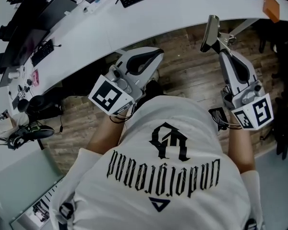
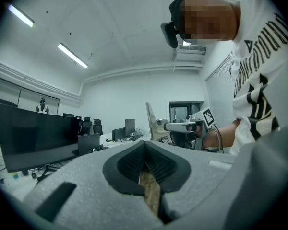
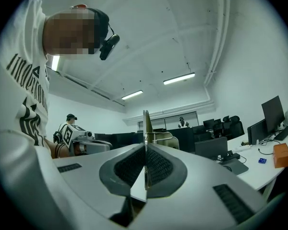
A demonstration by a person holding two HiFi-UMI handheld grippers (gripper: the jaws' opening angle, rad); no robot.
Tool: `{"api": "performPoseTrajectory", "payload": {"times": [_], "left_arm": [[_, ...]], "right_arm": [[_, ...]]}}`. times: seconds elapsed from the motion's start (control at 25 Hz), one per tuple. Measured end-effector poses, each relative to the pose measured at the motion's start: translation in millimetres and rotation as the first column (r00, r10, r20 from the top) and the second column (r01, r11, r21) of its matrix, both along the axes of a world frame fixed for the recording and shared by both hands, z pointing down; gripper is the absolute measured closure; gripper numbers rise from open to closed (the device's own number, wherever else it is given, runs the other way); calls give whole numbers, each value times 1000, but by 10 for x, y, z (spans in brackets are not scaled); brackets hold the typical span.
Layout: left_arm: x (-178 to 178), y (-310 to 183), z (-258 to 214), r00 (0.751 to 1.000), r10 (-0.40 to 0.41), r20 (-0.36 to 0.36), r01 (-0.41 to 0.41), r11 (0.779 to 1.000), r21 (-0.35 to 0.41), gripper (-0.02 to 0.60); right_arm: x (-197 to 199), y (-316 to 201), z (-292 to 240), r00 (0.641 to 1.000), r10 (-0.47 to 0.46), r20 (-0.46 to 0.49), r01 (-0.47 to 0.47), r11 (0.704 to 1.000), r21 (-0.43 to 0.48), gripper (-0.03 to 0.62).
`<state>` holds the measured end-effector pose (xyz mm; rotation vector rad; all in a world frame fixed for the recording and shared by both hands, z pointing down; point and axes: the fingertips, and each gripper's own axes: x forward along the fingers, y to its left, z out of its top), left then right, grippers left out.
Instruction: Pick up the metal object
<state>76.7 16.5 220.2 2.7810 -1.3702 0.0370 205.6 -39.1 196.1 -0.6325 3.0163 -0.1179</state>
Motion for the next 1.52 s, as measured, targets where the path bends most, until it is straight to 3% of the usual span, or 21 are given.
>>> {"api": "performPoseTrajectory", "payload": {"times": [0.32, 0.64, 1.36, 1.52], "left_arm": [[260, 524, 63, 999, -48, -7, 48, 999, -26, 566], [195, 852, 18, 998, -57, -6, 57, 998, -24, 566], [-740, 1654, -112, 1000, -26, 8, 26, 1000, 2, 566], [-915, 1808, -68, 1000, -11, 14, 11, 1000, -26, 567]], "right_arm": [[312, 438, 48, 1000, -26, -11, 26, 1000, -14, 579], [243, 828, 27, 999, -38, -9, 38, 999, -2, 579], [-621, 1658, -48, 1000, 1, 17, -1, 1000, 0, 579], [-798, 1816, -33, 1000, 13, 15, -13, 1000, 1, 579]]}}
